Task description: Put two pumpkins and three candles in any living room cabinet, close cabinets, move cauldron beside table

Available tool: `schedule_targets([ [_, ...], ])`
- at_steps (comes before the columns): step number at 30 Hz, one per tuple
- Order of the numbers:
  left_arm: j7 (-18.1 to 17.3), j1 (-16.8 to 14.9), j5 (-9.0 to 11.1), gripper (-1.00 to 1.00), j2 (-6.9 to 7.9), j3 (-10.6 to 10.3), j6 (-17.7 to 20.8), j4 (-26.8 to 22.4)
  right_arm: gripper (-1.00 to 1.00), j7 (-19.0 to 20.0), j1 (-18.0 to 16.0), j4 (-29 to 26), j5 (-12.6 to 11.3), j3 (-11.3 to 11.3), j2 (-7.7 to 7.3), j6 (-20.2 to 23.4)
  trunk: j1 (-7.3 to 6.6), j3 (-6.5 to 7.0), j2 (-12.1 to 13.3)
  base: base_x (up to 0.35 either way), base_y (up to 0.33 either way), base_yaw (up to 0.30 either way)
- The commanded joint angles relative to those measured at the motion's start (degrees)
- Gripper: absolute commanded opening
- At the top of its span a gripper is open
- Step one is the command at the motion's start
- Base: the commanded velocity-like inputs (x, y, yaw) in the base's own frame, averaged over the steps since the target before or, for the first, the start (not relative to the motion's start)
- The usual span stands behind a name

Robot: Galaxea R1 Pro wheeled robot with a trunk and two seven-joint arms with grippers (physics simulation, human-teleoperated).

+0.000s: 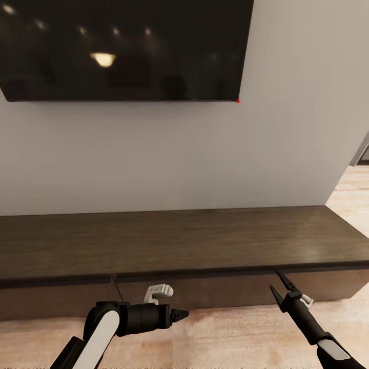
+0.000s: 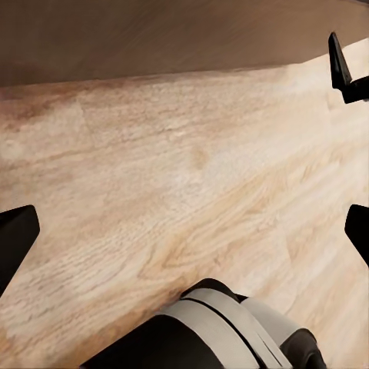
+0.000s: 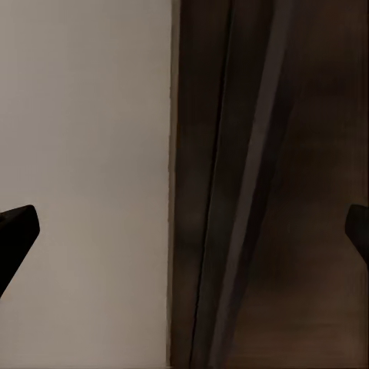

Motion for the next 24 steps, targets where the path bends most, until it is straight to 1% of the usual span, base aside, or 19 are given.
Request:
schedule_targets([
  [1,0.43,-0.04,0.45,1.0,0.04,-0.07,0.12,-0.05,1.0,0.11,-0.03,0.07,-0.51,0.15,-0.02,0.51,0.01,-0.28,-0.04,0.0,0.0,0.0],
  [3,0.43,-0.04,0.45,1.0,0.04,-0.08,0.12,-0.05,1.0,0.12,-0.03,0.08,-0.5,0.15,-0.02,0.51,0.06,-0.72,-0.07,0.0,0.0,0.0],
  [6,0.43,-0.04,0.45,1.0,0.04,-0.08,0.12,-0.05,1.0,0.13,-0.03,0.11,-0.5,0.14,-0.1,0.49,0.06,-0.72,-0.07,0.0,0.0,0.0],
  [13,0.43,-0.04,0.45,1.0,0.04,-0.08,0.12,-0.05,1.0,0.14,-0.03,0.11,-0.5,0.08,-0.25,0.43,0.24,-2.27,-0.16,0.0,0.0,0.0],
  [24,0.43,-0.04,0.45,1.0,0.04,-0.08,0.12,-0.05,1.0,0.49,0.03,0.2,-0.65,-0.1,-0.29,0.42,0.24,-2.27,-0.16,0.0,0.0,0.0],
])
